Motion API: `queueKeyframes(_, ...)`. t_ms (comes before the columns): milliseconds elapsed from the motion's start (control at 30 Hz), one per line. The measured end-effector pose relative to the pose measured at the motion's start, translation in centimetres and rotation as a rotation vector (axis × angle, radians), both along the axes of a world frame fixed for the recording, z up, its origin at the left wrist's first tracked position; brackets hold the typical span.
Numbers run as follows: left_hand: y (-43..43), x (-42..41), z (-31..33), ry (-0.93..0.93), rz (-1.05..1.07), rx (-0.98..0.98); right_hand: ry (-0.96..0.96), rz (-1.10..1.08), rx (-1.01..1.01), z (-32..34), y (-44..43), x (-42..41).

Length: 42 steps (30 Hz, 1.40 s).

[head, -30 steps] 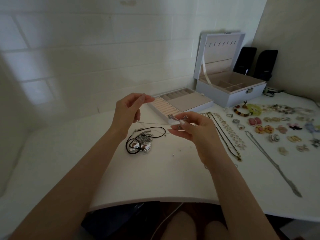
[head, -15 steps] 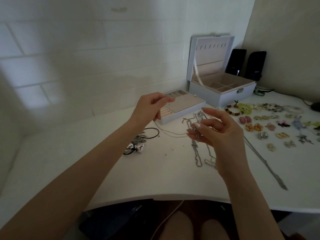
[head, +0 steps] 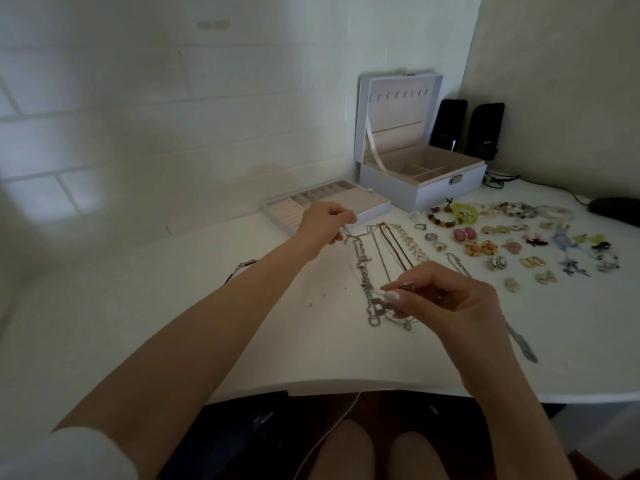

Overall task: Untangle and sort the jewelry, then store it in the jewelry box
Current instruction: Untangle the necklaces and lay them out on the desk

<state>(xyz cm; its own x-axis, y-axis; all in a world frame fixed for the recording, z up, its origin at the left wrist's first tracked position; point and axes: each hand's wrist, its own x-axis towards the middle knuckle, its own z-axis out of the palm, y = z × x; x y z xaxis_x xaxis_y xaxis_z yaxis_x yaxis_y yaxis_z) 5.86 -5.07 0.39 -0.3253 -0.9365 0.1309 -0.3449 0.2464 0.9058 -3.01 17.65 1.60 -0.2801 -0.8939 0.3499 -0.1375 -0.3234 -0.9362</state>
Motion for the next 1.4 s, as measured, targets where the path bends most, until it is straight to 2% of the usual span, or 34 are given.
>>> queueKeyframes(167,-0.6,-0.7,-1.0,-0.034,0.023,-0.027,0.123,-0.012,0.06,-0.5,0.3,0.1)
queueKeyframes(367,-1.1,-0.5,-2.0,-0.371,-0.002,-0.294,0.176,-0.012,0.106,-1.0,0.4,-0.3)
queueKeyframes(633,-0.3,-1.1,-2.4,-0.694,0.055,-0.47,0.112,0.047,0.123,-1.6,0.2,-0.4)
queueKeyframes(767,-0.1,-1.1,-2.3,-0.683,0.046,-0.437,0.109,0.036,0.141,-2.2,-0.1,-0.6)
queueKeyframes(967,1.1,0.7,-1.5,-0.502,0.012,-0.416,0.012,0.024,0.15,-2.9,-0.3,-0.8)
queueKeyframes(1100,2.6,2.8,-0.3,-0.541,-0.13,-0.232,0.001,0.033,0.147,-3.2,-0.4,-0.6)
queueKeyframes(1167,3.4,3.5,-0.4,-0.62,-0.217,-0.151,-0.003,0.031,0.144,-3.3,-0.4,-0.5)
queueKeyframes(1267,4.3,3.8,-2.6,-0.719,-0.172,-0.27,-0.013,0.024,0.141,-3.4,-0.5,-0.2)
queueKeyframes(1400,5.7,4.2,-4.0,-0.735,-0.098,-0.444,-0.023,0.001,0.129,-3.5,-0.4,0.0)
